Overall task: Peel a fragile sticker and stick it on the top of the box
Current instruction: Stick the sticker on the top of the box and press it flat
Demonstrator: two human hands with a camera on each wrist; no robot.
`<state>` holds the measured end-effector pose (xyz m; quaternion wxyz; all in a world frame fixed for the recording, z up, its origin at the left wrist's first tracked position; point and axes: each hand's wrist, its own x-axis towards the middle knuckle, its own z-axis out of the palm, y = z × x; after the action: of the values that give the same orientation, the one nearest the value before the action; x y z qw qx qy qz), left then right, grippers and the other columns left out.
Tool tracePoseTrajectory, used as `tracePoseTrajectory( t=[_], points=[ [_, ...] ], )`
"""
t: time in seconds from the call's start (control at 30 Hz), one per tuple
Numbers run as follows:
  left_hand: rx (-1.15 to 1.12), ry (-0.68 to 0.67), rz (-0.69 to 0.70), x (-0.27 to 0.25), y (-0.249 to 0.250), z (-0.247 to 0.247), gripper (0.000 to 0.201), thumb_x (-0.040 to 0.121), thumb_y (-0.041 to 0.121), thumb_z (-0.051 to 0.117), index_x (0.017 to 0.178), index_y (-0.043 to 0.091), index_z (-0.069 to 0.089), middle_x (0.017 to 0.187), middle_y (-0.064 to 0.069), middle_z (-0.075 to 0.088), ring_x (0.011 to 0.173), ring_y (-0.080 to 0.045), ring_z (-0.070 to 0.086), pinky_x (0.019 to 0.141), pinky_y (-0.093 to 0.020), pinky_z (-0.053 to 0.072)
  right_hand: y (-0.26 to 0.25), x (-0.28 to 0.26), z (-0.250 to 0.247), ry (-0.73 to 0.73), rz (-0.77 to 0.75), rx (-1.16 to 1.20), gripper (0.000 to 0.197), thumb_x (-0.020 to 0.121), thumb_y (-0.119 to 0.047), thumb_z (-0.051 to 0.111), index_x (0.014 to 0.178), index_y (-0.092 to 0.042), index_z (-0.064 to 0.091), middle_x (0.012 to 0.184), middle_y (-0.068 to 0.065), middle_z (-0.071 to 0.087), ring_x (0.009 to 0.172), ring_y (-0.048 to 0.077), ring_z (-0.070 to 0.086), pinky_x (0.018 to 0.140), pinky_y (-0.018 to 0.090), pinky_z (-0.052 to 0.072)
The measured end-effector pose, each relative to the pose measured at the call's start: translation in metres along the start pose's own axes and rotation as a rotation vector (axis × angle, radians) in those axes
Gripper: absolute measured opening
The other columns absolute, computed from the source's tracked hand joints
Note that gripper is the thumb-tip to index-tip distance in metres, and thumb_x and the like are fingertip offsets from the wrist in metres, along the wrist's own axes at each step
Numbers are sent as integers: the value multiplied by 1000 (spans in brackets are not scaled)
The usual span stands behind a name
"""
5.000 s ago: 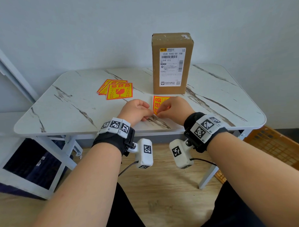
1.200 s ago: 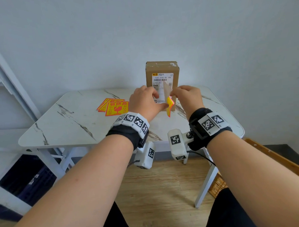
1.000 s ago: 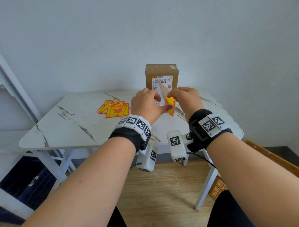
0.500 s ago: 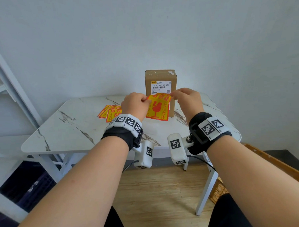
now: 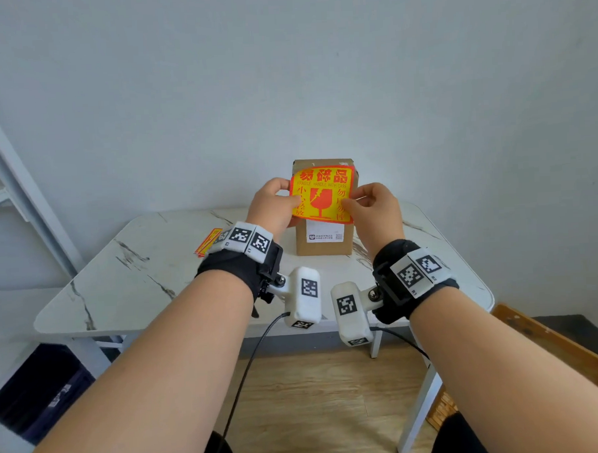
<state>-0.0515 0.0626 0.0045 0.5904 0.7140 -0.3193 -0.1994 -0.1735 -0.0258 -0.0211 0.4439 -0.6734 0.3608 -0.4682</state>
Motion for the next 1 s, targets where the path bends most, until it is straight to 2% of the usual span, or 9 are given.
tracePoseTrajectory(
  t=[0.1,0.17,0.33,0.47,0.57,0.63,0.7,0.83,1.0],
  points=[
    [78,22,48,12,11,-1,16,88,7,60,97,21,59,102,-13,68,86,-30,69,83,-43,60,-8,14,1,47,-34,14,11,87,-11,64,89,-16,55,82,7,63,76,21,64,65,27,49],
    [90,49,60,20,20,-2,23,87,11,64,109,19,64,108,-11,70,91,-28,70,83,-39,60,-14,27,1,59,-52,9,11,86,-13,65,89,-17,55,84,7,65,78,21,65,69,30,51],
    [140,104,47,44,40,-3,69,78,30,75,138,11,49,134,-12,59,120,-28,61,104,-42,47,-29,60,-3,76,-69,-12,16,88,-18,65,98,-19,53,78,-4,59,74,16,60,64,28,48],
    [159,169,58,63,49,3,73,76,32,77,138,9,47,136,-12,58,121,-27,60,105,-41,46,-33,79,2,54,-63,-52,25,87,-20,67,109,-15,55,79,-6,59,75,15,61,58,21,44],
    [159,162,39,74,46,9,72,77,31,76,139,9,45,137,-12,57,119,-29,61,103,-42,48,-31,87,7,30,-44,-72,31,86,-20,68,113,-14,55,76,-9,57,76,15,61,62,25,47],
    [161,150,32,79,42,12,71,78,29,75,139,8,44,137,-13,56,118,-29,62,102,-42,49,-28,91,9,9,-34,-95,31,86,-18,68,114,-14,54,74,-10,55,75,15,61,64,26,48],
    [192,150,31,83,40,13,69,80,28,73,139,9,43,138,-13,55,119,-30,61,103,-41,48,-25,94,11,-3,-29,-120,31,87,-17,66,115,-14,54,73,-11,54,74,14,60,60,24,46],
    [269,166,43,90,36,14,65,85,27,69,141,8,42,143,-11,51,127,-27,54,102,-33,43,-20,99,13,-23,-20,-166,29,88,-17,64,115,-13,54,73,-11,53,66,8,56,58,20,44],
    [310,186,61,91,32,20,66,85,28,69,142,9,41,138,-11,57,125,-26,56,100,-33,44,-15,102,14,-29,-38,-199,26,89,-15,62,114,-12,54,71,-12,53,62,1,53,60,23,47]
  ],
)
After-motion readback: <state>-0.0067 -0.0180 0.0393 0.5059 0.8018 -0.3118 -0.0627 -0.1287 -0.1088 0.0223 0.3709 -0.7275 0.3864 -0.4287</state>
